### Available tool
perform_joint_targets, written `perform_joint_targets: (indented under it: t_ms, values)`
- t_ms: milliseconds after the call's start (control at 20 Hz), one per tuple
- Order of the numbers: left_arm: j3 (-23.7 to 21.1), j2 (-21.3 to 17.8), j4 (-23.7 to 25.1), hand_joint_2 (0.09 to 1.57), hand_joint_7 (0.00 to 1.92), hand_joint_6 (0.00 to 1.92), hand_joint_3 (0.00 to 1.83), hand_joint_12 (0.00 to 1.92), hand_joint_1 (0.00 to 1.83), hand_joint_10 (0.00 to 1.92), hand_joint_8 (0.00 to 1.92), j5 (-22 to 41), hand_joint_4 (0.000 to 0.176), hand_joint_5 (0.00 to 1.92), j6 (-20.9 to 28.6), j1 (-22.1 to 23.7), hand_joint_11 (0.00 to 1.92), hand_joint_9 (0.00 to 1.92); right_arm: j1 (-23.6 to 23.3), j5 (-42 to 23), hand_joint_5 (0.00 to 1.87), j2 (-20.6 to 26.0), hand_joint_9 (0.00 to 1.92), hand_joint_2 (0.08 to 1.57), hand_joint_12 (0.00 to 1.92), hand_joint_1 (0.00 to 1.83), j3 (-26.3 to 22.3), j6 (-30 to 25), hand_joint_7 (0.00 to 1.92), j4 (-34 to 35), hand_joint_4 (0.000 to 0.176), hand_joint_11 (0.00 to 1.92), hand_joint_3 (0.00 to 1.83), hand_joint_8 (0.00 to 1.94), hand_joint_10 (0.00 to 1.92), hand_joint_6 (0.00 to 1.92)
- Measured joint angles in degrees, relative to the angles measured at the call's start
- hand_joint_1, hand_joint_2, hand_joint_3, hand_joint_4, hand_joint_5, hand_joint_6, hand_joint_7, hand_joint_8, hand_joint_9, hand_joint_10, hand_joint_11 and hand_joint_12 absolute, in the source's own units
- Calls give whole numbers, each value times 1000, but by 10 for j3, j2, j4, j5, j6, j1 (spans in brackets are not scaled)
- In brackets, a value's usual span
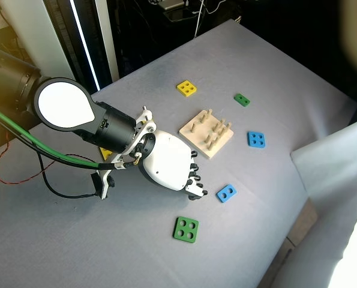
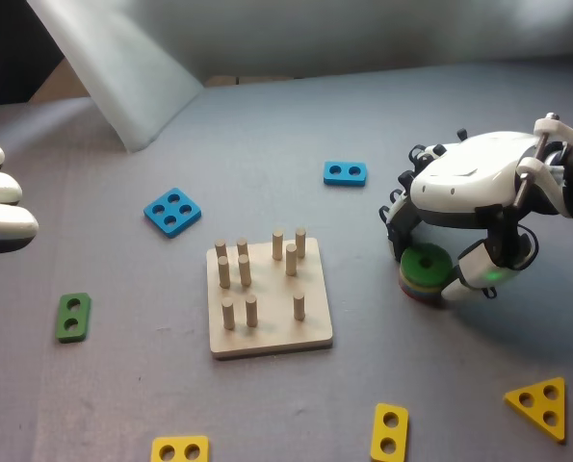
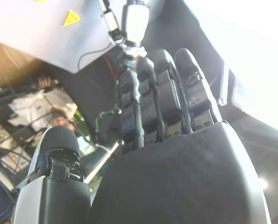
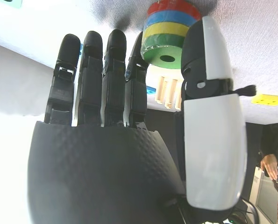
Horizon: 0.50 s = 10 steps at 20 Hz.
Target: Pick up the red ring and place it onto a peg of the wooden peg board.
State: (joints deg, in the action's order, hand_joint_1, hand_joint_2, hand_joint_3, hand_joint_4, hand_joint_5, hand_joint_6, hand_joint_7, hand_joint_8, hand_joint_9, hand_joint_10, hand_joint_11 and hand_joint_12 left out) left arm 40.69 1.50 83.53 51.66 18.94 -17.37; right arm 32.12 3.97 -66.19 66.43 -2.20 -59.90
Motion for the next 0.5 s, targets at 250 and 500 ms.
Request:
perform_joint_targets:
  t_ms: [250, 500]
  values:
    - [0, 0, 0, 1281, 411, 3, 0, 601, 80, 7, 5, 0, 0, 388, 0, 0, 0, 343, -3, 2, 881, 1, 399, 1160, 1055, 1136, 0, 11, 597, 1, 0, 0, 0, 8, 9, 1155]
    - [0, 0, 0, 1288, 400, 3, 2, 568, 47, 2, 2, 0, 0, 376, 0, 0, 0, 332, -23, 13, 862, 5, 442, 1167, 1056, 1130, -2, 32, 590, 1, 0, 0, 3, 1, 15, 1181]
